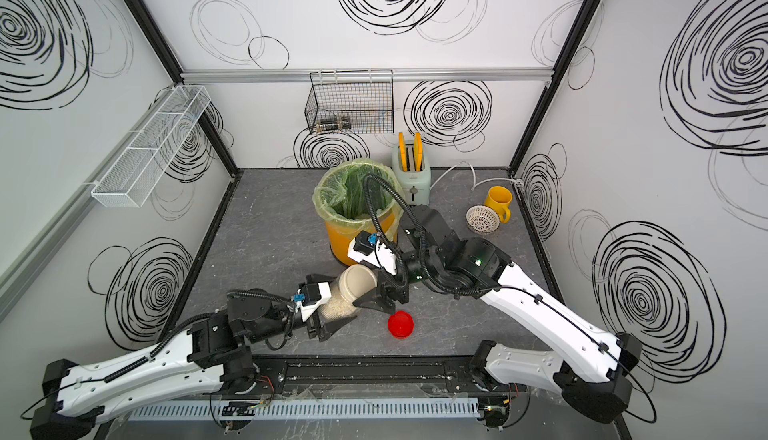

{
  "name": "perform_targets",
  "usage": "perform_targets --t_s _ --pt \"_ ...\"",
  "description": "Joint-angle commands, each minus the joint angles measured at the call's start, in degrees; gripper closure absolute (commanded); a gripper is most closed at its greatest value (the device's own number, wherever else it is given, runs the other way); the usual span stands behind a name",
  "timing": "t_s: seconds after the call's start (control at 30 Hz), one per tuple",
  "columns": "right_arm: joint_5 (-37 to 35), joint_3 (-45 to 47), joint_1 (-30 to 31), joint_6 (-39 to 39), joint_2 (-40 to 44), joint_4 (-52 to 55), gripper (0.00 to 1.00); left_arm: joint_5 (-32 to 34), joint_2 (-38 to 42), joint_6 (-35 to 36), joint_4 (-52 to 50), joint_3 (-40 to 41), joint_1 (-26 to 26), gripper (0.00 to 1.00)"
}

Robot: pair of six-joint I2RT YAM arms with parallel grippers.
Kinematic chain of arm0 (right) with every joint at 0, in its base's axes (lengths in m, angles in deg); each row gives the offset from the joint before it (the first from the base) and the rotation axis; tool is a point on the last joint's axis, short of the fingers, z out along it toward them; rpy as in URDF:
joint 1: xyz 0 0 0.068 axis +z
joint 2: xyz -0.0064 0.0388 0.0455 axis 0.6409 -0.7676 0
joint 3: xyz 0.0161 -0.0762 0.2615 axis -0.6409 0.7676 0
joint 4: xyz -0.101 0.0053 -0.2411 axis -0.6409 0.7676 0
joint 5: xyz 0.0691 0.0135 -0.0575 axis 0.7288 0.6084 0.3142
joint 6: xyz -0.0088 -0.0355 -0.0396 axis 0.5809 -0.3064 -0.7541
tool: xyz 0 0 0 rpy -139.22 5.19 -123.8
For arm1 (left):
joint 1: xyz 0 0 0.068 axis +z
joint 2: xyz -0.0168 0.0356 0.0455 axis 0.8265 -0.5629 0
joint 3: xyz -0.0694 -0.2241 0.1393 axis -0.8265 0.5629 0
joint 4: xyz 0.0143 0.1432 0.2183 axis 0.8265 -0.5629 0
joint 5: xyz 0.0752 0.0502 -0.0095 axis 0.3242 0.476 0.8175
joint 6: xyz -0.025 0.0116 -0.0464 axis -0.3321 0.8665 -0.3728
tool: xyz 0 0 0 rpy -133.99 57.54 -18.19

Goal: Empty expired oatmeal from jars
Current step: Unscrew the lid from the jar.

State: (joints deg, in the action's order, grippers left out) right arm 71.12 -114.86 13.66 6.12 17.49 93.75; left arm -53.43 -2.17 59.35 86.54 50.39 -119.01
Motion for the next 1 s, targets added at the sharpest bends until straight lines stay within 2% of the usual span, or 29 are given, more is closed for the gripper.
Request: perform_targets --t_s 0.0,0.17,0.3,0.4,0.5,0.57,0.77,0.97 --pt "-0.5 -1.4 -0.4 -5.8 -0.3 1.7 0.02 -3.2 3.0 -2.4 14.0 -2.5 0.9 1.0" --pt "-2.1 -1.7 -3.3 -4.2 1.2 1.5 0.0 -3.4 4.0 -2.8 14.0 -1.7 1.3 1.0" --pt "-3.3 -1.3 -5.3 0.1 2.8 2.7 0.02 0.1 4.3 -1.5 14.1 -1.1 1.3 1.0" --pt "-8.0 -3.1 -5.0 12.7 2.9 4.6 0.02 6.3 2.8 1.1 15.5 -0.8 1.3 1.0" --pt "-11.8 -8.6 -4.9 26.0 0.1 10.8 0.02 13.8 -0.5 4.4 18.0 -0.7 1.4 1.0" --pt "-10.0 -11.7 -4.8 29.4 -1.8 14.6 0.04 16.0 -2.8 6.0 19.6 -1.3 1.3 1.0" --pt "-11.0 -19.0 -5.0 30.1 -2.1 17.5 0.02 17.1 -7.0 8.6 23.5 -2.9 1.4 1.0" --pt "-10.7 -21.6 -5.4 29.8 -3.1 14.3 0.0 19.3 -8.8 10.5 26.0 -4.0 0.6 1.0"
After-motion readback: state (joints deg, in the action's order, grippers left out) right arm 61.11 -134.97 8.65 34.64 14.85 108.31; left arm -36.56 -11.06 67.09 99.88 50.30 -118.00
